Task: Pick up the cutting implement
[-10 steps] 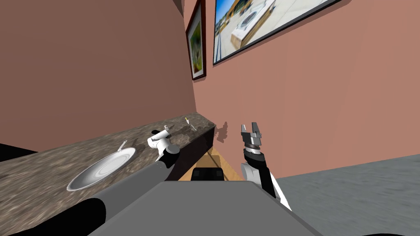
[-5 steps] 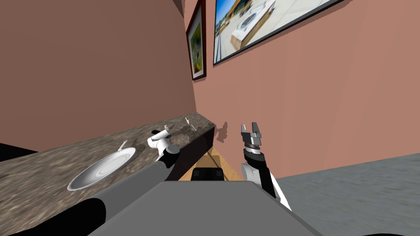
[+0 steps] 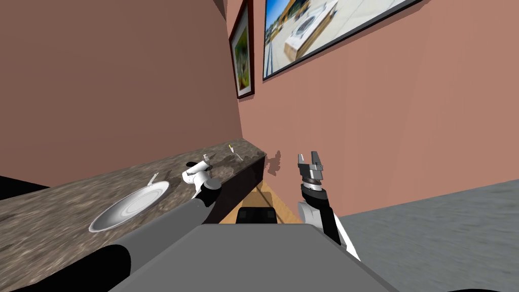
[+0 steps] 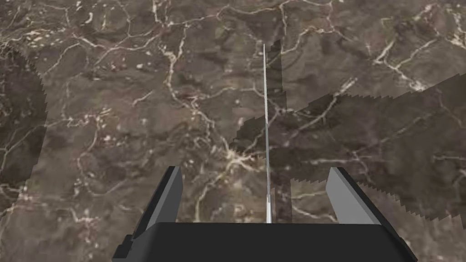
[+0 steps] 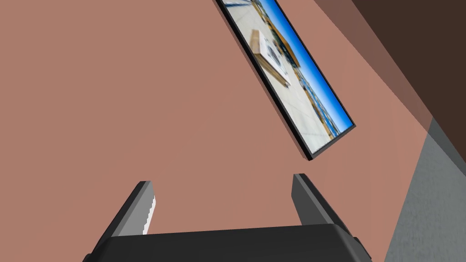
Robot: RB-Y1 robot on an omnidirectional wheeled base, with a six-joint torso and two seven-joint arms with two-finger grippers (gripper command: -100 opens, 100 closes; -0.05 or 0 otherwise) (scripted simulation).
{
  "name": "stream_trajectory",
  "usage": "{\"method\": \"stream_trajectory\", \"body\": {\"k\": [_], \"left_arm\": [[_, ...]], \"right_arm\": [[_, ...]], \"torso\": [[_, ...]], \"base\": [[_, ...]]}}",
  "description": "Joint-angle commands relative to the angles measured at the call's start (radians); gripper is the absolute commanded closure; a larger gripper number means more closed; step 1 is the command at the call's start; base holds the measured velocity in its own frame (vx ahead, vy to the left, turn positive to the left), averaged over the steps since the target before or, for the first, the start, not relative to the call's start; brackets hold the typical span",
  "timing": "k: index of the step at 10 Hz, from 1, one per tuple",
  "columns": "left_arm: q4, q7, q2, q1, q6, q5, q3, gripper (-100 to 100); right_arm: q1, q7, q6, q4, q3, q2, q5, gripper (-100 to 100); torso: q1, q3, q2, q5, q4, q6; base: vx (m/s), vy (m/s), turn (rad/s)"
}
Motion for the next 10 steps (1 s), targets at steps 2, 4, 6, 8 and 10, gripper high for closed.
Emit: {"method": "stream_trajectory", "body": {"k": [2, 4, 6, 8, 10], "left_arm": [[-0.034, -0.002, -0.034, -0.001, 0.013, 0.015, 0.005, -100], [-0.021, -0.008, -0.043, 0.021, -0.014, 0.035, 0.003, -100], [-0.031, -0.006, -0.043, 0.011, 0.001, 0.027, 0.004, 100], [-0.031, -0.006, -0.042, 0.011, 0.002, 0.027, 0.004, 100], [-0.031, -0.006, -0.042, 0.011, 0.002, 0.027, 0.004, 100]], "right_arm": [[0.000, 0.000, 0.000, 0.000, 0.000, 0.000, 0.000, 0], [0.000, 0.000, 0.000, 0.000, 0.000, 0.000, 0.000, 0], [0.000, 0.000, 0.000, 0.000, 0.000, 0.000, 0.000, 0], [0.000, 0.000, 0.000, 0.000, 0.000, 0.000, 0.000, 0], [0.000, 0.000, 0.000, 0.000, 0.000, 0.000, 0.000, 0]], "torso": [[0.001, 0.000, 0.000, 0.000, 0.000, 0.000], [-0.001, -0.002, -0.003, 0.000, -0.001, 0.000], [0.000, -0.004, -0.006, 0.000, -0.001, 0.000], [-0.002, -0.003, -0.005, 0.000, -0.001, 0.000], [-0.002, -0.002, -0.004, 0.000, -0.001, 0.000]], "base": [[-0.042, 0.036, 0.012], [0.030, 0.023, 0.018], [0.019, 0.014, 0.003], [0.000, 0.000, 0.000], [0.000, 0.000, 0.000]]}}
